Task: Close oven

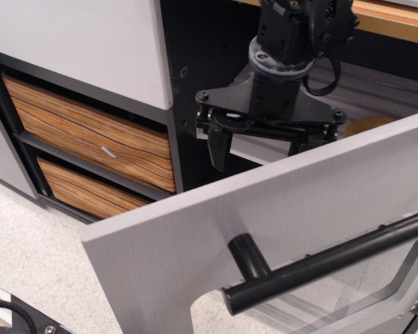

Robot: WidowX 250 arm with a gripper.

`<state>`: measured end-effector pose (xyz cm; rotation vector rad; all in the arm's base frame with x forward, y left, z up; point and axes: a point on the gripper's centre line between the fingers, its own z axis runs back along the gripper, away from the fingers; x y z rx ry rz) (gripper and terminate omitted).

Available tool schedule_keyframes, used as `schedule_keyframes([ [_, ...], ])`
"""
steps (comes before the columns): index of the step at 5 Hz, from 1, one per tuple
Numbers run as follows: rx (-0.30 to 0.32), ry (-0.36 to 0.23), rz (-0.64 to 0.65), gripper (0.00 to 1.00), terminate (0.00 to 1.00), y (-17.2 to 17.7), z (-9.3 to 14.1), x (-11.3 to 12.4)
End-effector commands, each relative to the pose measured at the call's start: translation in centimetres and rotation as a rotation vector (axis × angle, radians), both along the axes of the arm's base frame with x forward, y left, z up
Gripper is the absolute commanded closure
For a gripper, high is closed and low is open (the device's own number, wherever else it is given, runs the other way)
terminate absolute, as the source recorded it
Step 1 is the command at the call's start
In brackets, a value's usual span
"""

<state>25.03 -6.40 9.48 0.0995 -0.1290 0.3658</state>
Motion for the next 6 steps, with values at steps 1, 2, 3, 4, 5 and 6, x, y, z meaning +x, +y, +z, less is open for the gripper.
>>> schedule_keyframes([
  [1, 0.0, 0.0, 0.0, 0.0, 0.0, 0.0, 0.0, 0.0],
  [2, -0.053, -0.014, 0.075, 0.0, 0.0, -1.7, 3.0, 0.7],
  [3, -0.117, -0.034, 0.124, 0.0, 0.0, -3.0, 6.7, 1.1],
  [4, -0.165, -0.038, 0.145, 0.0, 0.0, -4.0, 9.8, 0.2],
  [5, -0.239, 0.006, 0.169, 0.0, 0.0, -5.0, 12.4, -1.9],
  [6, -0.292, 0.086, 0.198, 0.0, 0.0, -5.8, 13.5, -3.3],
])
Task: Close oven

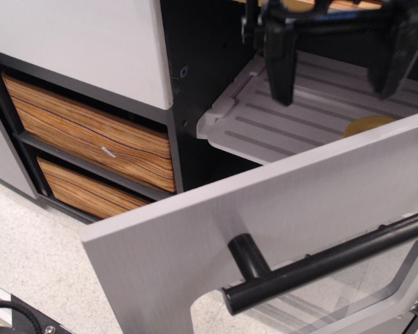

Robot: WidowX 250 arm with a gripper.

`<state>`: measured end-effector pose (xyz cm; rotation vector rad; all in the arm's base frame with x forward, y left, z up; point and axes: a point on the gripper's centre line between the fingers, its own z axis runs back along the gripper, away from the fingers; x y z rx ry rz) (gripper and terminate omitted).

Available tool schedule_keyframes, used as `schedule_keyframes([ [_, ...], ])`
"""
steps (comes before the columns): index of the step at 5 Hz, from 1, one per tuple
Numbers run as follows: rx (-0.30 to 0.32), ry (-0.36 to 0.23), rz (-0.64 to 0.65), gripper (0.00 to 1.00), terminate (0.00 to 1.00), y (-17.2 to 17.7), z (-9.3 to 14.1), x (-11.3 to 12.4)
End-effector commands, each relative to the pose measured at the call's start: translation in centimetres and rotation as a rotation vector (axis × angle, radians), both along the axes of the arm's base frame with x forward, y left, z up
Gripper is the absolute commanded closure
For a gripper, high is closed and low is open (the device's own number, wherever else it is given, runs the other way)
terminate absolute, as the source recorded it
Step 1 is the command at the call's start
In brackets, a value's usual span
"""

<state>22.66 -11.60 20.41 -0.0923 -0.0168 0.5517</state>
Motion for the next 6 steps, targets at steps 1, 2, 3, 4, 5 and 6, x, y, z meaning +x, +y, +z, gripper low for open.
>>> schedule_keyframes([
  [1, -0.116, 0.115, 0.06, 0.0, 0.0, -1.6, 1.7, -2.3],
  [2, -0.154, 0.182, 0.047, 0.0, 0.0, -3.1, 0.2, -3.8],
  [3, -0.158, 0.182, 0.026, 0.0, 0.0, -4.7, -1.9, -5.2],
  [4, -0.149, 0.165, 0.011, 0.0, 0.0, -5.7, -3.6, -5.9],
  [5, -0.122, 0.134, -0.01, 0.0, 0.0, -6.3, -5.1, -6.0],
  [6, -0.092, 0.099, 0.022, 0.0, 0.0, -6.3, -6.5, -5.0],
])
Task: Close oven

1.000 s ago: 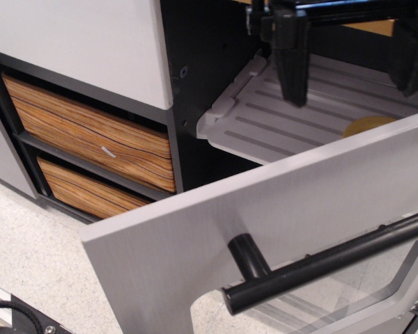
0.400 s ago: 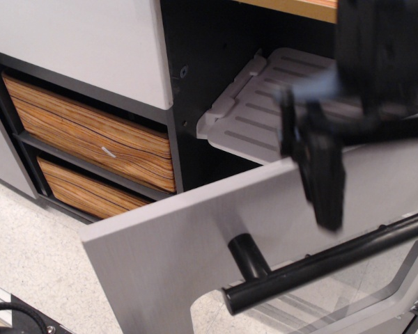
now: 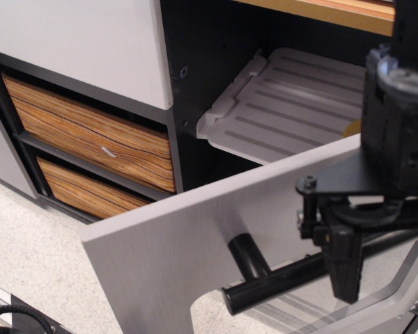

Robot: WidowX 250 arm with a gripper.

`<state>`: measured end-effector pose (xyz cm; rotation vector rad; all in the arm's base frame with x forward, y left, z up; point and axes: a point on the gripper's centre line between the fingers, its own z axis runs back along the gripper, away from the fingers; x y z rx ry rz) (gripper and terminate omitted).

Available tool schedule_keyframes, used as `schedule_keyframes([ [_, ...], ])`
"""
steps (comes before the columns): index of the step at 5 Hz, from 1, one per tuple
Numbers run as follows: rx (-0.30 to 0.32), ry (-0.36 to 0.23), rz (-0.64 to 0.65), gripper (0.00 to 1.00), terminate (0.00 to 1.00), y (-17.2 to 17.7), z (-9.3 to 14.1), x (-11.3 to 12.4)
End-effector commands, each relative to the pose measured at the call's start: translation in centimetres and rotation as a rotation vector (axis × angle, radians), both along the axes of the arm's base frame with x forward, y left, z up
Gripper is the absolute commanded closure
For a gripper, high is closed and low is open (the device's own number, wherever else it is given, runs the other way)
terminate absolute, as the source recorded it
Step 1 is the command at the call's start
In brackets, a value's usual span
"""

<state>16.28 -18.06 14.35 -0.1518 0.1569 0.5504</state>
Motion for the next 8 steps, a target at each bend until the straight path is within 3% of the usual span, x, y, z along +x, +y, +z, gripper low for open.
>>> schedule_keyframes([
  [1, 0.057, -0.1, 0.074, 0.0, 0.0, 0.8, -1.3, 2.5],
  [4, 0.105, -0.341, 0.105, 0.0, 0.0, 4.9, 0.5, 6.3],
  [5, 0.071, -0.369, 0.097, 0.0, 0.0, 6.0, 1.5, 6.9],
  [6, 0.057, -0.282, -0.006, 0.0, 0.0, 5.6, -0.4, 6.2],
  [7, 0.124, -0.227, -0.048, 0.0, 0.0, 5.3, -4.1, 6.6],
  [8, 0.169, -0.206, -0.025, 0.0, 0.0, 5.6, -7.6, 8.4],
])
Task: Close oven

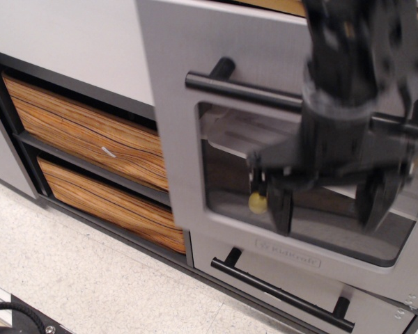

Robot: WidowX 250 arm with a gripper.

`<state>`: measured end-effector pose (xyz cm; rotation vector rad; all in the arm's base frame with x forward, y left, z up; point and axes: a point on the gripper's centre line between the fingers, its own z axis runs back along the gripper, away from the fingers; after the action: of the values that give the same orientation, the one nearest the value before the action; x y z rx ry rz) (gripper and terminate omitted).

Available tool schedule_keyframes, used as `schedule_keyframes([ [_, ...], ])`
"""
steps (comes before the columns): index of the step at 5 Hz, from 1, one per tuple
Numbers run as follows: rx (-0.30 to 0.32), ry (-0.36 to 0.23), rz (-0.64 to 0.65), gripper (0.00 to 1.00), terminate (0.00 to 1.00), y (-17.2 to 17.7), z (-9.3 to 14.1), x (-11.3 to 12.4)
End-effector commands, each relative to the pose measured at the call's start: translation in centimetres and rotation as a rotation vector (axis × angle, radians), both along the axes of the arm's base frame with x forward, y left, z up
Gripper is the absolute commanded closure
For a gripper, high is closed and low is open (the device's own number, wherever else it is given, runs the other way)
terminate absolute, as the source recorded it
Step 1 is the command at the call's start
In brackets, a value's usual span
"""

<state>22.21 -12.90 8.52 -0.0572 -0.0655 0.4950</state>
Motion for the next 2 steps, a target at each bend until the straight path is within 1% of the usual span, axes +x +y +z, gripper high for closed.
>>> schedule_keyframes([
  [1, 0.031, -0.019, 0.074, 0.0, 0.0, 0.9, -2.8, 4.7],
  [2, 0.024, -0.019, 0.103, 0.0, 0.0, 1.0, -2.7, 5.9],
])
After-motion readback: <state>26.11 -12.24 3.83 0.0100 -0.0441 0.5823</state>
